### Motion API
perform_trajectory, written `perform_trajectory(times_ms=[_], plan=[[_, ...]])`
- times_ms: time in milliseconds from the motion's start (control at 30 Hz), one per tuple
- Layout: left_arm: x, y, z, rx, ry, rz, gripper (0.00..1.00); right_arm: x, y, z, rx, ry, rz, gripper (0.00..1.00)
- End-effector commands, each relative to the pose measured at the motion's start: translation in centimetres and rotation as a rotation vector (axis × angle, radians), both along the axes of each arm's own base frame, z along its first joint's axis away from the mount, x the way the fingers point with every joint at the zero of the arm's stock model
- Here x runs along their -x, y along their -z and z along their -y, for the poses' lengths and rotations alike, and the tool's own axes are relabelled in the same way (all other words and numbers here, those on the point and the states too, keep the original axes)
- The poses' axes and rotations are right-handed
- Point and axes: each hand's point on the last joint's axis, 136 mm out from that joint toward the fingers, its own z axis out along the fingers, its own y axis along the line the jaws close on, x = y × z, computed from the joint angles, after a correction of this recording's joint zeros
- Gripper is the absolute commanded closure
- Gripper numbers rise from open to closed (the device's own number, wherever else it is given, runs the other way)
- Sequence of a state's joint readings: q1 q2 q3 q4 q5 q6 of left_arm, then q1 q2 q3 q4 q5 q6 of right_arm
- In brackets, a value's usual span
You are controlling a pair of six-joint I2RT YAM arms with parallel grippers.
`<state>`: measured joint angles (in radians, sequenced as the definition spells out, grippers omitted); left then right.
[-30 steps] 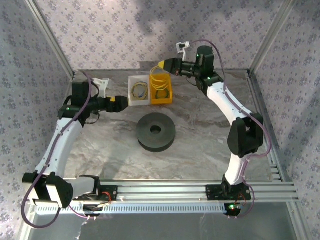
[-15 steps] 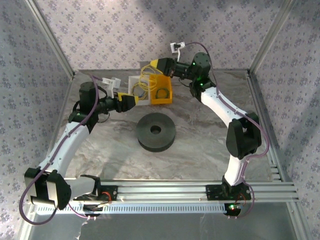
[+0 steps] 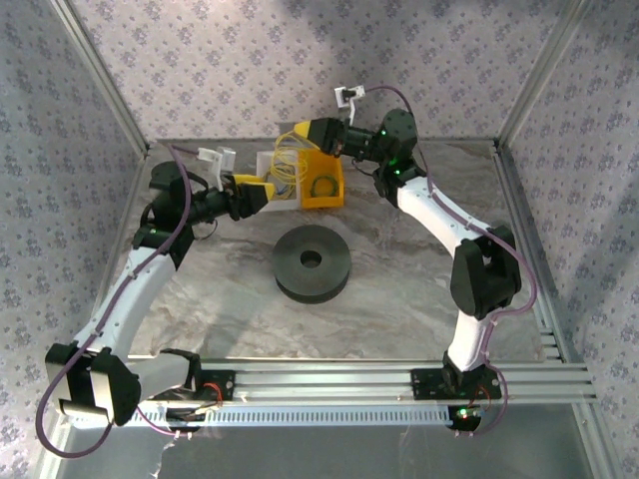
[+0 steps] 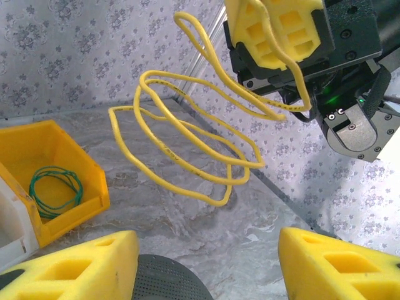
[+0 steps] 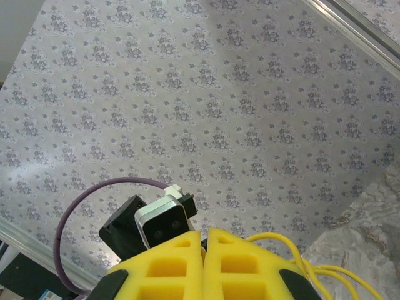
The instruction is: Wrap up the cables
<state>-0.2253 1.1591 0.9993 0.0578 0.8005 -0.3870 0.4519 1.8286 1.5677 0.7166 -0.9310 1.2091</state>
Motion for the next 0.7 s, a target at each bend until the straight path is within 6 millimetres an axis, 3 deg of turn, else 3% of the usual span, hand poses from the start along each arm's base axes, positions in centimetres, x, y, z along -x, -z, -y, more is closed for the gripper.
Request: perform_trajectory(times_ms=[0,300,667], plan=[[0.7,-0.9,0.2,0.015,0.025,0.045,0.41,2.3,-3.3,0.4,-0.056,-0.013,0.081,1.0],[0.4,-0.8,-0.2,0.021,0.007,0.046,0.45,3.3,-4.1,0.1,-0.078,-0.027,0.094,1.0],[1.6,-2.2,-0.1,0.065,0.055,0.102,0.39,3.5,-3.7,-0.2,-0.086,-0.035,0.086,1.0]])
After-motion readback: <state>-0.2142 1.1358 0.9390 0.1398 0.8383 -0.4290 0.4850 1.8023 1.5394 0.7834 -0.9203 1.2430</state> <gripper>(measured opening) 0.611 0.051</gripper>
